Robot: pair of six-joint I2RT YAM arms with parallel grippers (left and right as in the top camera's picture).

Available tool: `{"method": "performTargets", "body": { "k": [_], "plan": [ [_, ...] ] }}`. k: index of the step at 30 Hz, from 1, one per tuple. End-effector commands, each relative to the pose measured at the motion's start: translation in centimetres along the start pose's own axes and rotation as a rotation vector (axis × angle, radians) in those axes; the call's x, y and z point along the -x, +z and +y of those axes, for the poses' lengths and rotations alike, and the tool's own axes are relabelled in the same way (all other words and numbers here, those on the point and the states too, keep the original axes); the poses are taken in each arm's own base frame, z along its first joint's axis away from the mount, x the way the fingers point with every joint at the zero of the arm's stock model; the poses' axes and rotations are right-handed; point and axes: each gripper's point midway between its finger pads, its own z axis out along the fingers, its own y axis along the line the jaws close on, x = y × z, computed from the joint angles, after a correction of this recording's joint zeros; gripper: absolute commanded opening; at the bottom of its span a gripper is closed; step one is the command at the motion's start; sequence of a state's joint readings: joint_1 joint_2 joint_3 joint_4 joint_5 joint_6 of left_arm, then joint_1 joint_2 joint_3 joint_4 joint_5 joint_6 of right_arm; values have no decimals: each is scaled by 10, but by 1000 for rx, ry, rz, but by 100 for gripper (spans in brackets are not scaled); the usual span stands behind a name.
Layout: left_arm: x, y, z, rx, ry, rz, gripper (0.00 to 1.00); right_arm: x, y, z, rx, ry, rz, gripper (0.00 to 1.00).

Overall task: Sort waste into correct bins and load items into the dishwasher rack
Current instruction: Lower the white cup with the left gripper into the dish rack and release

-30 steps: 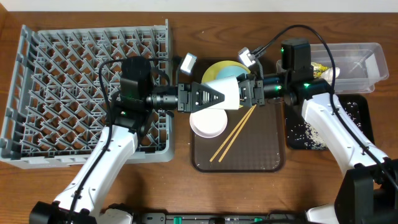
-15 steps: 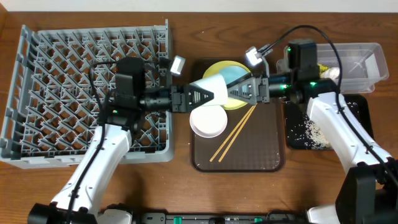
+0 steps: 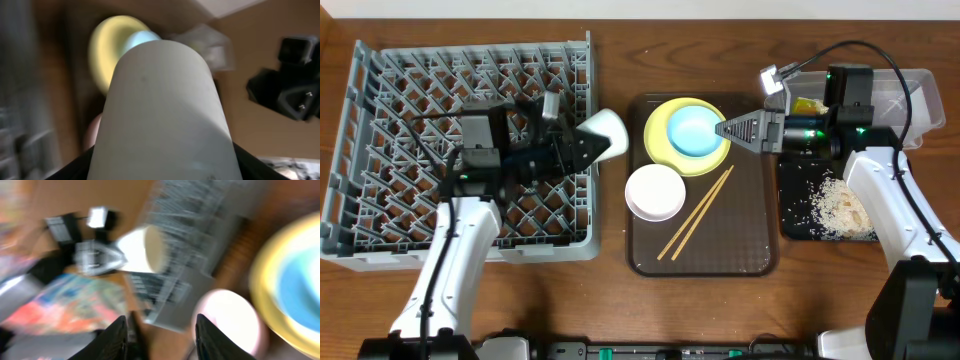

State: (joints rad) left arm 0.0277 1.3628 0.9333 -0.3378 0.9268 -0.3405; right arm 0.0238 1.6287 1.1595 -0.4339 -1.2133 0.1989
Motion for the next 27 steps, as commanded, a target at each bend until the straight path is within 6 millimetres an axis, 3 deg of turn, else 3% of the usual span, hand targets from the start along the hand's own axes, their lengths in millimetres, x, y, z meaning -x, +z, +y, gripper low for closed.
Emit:
{"method": "performTargets", "body": {
  "k": [1,3,6,11,16,22,27],
  "plan": [
    [28,-28,14,229,171,-98,53,-8,-9,-66,-391,1,5,38],
    [28,-42,20,340,201,-90,51,-24,-14,-83,-509,7,63,33],
    [31,-71,30,530,208,-110,43,-41,-22,-94,-598,24,126,22],
    [34,-110,45,758,205,-174,36,-50,-33,-98,-672,46,151,13],
    [13,-139,71,959,68,-160,33,-53,-49,-94,-761,29,155,9],
    [-7,-150,100,1097,-49,-83,33,-57,-82,-89,-939,7,148,1],
    [-12,-148,124,1132,-141,-30,33,-60,-93,-79,-976,-4,138,1]
  ]
}}
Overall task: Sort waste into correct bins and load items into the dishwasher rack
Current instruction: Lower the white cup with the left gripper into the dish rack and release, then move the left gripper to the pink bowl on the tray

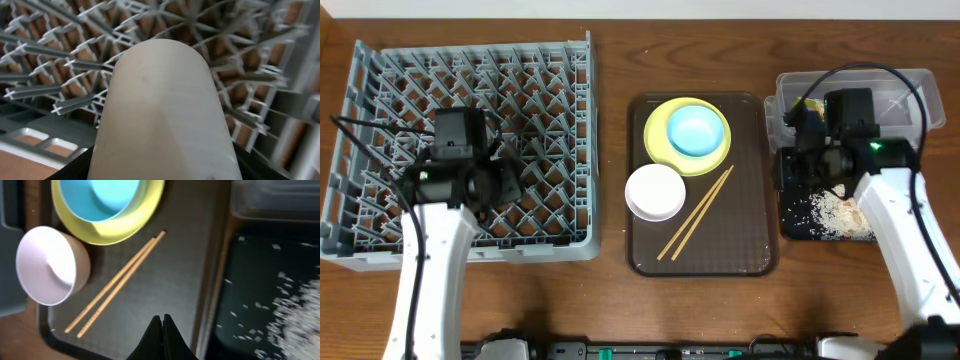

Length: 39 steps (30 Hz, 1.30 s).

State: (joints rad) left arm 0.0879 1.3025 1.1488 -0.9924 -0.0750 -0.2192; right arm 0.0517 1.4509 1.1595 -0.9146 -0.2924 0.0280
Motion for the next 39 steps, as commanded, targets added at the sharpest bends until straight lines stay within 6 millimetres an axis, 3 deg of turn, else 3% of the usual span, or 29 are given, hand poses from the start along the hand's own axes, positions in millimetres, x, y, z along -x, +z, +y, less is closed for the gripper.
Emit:
{"method": "performTargets", "body": {
  "k": [1,9,13,16,18,23,30,34,39],
  "plan": [
    [2,12,13,63,-56,35,33,2,-9,-5,-57,-31,-24,1],
    [-15,51,-9,-19,-53,217,33,2,-9,-5,-56,-31,-22,1],
    [-24,68,-10,-4,-48,287,34,1,-9,-5,-56,-29,-18,1],
    [-27,75,-10,5,-46,316,69,-1,-9,-5,-57,-29,-14,3],
    [-27,74,-10,4,-46,312,73,-1,-9,-5,-57,-29,-14,4],
    [-16,57,-8,-7,-51,240,82,-1,-9,-5,-57,-29,-12,5],
    [2,8,-14,-93,-60,61,87,0,-9,-5,-57,-29,-14,8],
    [3,-19,-63,-357,54,11,87,-1,-9,-5,-57,-29,-14,10],
    [-4,-31,-115,-503,196,-9,87,-1,-9,-5,-57,-29,-14,10]
  ]
}}
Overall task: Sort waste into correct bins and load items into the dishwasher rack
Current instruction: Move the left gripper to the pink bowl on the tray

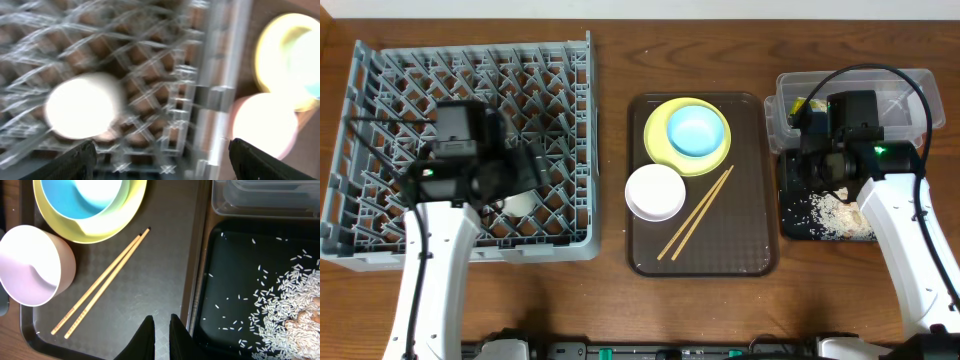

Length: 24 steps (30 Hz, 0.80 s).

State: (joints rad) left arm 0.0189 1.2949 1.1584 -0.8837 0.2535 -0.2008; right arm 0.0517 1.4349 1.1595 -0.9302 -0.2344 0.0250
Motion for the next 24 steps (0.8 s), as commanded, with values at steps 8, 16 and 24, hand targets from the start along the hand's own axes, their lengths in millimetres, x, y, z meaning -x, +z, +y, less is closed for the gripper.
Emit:
{"method": "performTargets", "body": {
  "k": [8,16,24],
  "plan": [
    [-33,49,-102,-187,337,124,85,2,-4,3,1,-25,-12,10],
    [-62,108,-110,-96,425,243,79,2,-4,3,1,-25,-12,11],
    [-74,132,-109,-81,430,298,71,1,-4,3,1,-25,-10,11]
  ]
}}
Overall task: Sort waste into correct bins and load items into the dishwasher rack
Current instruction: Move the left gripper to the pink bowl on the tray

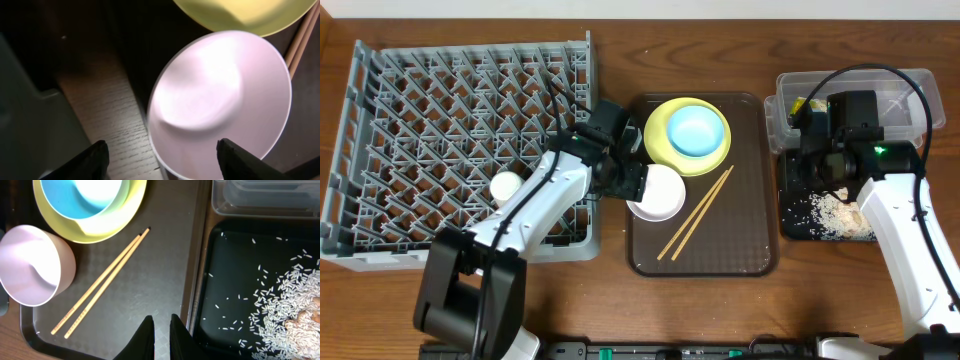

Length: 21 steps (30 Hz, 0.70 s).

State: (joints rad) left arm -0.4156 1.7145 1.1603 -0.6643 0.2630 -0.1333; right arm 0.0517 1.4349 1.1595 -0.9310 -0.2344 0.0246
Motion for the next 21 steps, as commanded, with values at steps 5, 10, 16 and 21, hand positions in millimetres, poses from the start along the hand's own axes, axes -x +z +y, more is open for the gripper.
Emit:
{"method": "performTargets", "body": {
  "k": [5,10,16,21],
  "plan": [
    [14,-21,-3,3,18,-76,71,1,-4,3,1,-25,-11,11],
    [20,-33,-26,-25,87,-138,71,1,-4,3,1,-25,-11,11],
    [21,-18,-74,-44,259,-179,71,0,-4,3,1,-23,-6,13],
    [19,-1,-100,12,351,-207,71,-1,-4,3,1,-22,-2,14]
  ]
}}
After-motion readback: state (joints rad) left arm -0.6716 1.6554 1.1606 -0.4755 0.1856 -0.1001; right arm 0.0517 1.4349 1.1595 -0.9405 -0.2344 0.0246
